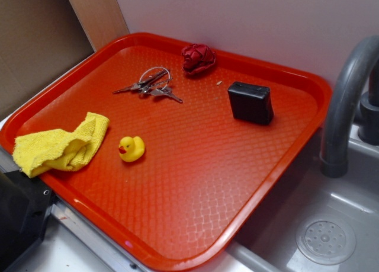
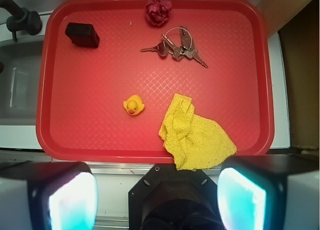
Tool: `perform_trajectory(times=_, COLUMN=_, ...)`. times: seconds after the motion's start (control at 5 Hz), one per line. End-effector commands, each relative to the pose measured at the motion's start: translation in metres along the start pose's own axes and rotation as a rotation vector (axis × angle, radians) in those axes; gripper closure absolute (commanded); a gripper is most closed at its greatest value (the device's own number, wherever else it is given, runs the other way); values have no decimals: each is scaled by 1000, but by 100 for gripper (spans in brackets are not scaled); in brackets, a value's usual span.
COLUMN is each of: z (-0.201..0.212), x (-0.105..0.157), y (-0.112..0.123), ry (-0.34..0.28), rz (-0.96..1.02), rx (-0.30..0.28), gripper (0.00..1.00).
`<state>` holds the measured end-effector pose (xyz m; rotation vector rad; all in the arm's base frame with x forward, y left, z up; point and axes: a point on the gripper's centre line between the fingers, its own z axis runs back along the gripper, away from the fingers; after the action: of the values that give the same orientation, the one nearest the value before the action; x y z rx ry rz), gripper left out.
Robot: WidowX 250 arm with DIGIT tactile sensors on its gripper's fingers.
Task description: Grab the yellow cloth.
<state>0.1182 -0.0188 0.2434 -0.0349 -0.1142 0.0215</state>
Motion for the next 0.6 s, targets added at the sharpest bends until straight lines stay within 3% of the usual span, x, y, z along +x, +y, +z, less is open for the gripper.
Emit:
perform_trajectory(times=0.0, z=0, x=0, y=0, ry=0, rz=0, rx=0, gripper=0)
perform_trajectory(times=0.2, z=-47, x=13, y=31, ry=34, rz=-30, rx=-21, gripper=0)
perform_trajectory(times=0.4, z=-94, x=8, y=44, ry=109, rz=-109, rx=-1, gripper=0)
